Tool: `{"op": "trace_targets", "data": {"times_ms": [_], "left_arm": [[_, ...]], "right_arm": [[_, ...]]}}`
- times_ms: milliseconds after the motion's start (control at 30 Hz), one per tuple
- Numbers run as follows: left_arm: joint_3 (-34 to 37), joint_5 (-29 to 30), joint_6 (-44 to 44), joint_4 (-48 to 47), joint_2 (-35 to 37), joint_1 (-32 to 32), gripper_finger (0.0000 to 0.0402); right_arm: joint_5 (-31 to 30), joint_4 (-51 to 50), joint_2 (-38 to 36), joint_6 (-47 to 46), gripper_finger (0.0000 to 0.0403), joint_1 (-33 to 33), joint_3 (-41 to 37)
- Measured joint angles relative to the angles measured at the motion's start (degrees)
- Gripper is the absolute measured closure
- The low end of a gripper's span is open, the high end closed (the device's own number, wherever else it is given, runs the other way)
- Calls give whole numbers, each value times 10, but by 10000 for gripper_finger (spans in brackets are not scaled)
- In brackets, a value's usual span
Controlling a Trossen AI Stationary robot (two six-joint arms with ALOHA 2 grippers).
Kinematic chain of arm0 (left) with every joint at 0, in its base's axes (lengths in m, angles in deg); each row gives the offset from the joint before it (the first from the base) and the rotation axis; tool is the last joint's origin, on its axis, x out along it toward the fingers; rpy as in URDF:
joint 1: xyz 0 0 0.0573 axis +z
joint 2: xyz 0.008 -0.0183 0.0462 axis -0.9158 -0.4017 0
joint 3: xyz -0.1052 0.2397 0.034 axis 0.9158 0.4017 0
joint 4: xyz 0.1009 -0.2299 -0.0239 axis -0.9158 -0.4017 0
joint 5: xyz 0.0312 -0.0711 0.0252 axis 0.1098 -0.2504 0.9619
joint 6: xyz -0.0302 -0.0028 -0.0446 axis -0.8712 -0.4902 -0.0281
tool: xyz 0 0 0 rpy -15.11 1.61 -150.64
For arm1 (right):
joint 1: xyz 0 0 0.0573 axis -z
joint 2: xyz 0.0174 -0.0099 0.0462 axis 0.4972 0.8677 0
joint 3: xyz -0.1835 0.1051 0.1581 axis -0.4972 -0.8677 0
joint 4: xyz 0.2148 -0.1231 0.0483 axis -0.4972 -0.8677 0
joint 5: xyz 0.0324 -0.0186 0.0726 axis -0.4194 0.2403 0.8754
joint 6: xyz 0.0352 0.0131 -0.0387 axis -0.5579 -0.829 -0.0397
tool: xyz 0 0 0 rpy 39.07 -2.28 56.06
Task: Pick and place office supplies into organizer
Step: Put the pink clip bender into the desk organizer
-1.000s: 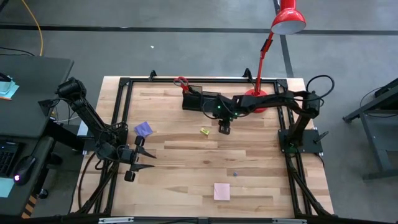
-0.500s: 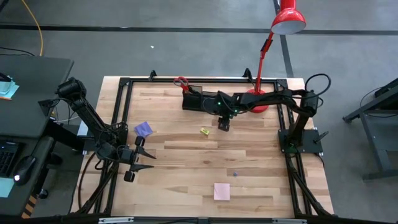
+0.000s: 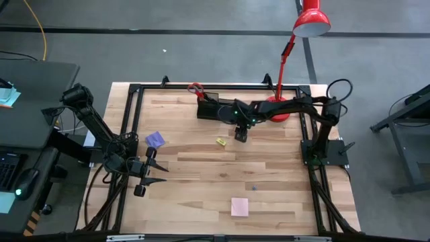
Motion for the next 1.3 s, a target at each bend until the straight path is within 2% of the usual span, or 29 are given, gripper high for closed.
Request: {"op": "trace_targets", "data": {"times_ms": [333,533,733,1067,1300], "left_arm": [[0,0,-2,0,0,0,252],[0,0,-2,0,0,0,252],[0,0,-2,0,0,0,252],[0,0,-3,-1,0,0,252],[0,0,-4,-5,0,0,252]], "right_arm": [[-12,2,19,5,239,1,2],[-15,-8,22,2,261,1,2],[-18,-10,23,2,294,0,1],[-23,-12,20,-13,377,-14,1],[-18,-21,18,-33,361,-38,16]]}}
